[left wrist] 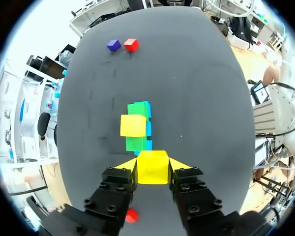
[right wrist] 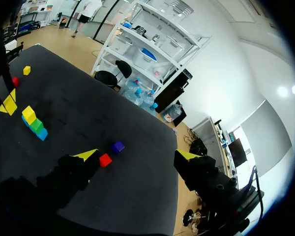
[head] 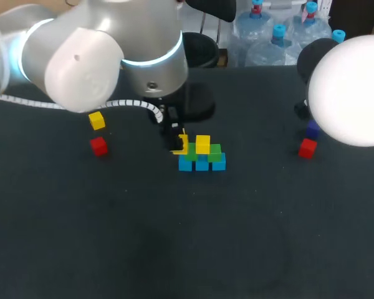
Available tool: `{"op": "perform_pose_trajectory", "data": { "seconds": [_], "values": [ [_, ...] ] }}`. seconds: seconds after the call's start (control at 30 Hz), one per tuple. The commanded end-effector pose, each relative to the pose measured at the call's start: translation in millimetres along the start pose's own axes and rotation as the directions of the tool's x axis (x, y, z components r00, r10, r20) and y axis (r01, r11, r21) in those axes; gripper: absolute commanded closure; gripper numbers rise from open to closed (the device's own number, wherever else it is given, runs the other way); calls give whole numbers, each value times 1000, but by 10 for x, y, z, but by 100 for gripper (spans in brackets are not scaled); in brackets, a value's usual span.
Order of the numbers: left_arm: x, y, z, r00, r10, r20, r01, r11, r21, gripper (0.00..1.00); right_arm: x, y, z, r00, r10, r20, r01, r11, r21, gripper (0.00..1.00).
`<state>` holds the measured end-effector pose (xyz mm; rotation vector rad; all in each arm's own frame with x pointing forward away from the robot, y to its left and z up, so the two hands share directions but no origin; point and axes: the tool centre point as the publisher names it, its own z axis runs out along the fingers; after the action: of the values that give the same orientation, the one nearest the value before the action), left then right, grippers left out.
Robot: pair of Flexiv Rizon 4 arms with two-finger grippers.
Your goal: Place the blue cubes, place green cubes on the blue cubes, place the yellow cubes on the green cubes, then place the red cubes on the yellow cubes, and place purple cube on the red cubes.
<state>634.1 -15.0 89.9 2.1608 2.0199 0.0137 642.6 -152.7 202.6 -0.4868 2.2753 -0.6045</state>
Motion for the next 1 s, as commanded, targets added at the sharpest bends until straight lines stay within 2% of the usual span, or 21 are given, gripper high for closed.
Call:
{"op": "perform_pose_trajectory", "data": {
  "seconds": [0.03, 1.0],
  "values": [
    [-58, 104, 98, 1000, 2, -4, -2, 1000, 11, 100, 13, -8, 3, 1000, 1, 4, -1, 1000, -1, 0],
    [-62, 254, 377, 999, -9, -36, 10, 1000, 18, 100, 13, -8, 3, 1000, 1, 4, -1, 1000, -1, 0]
  ]
}}
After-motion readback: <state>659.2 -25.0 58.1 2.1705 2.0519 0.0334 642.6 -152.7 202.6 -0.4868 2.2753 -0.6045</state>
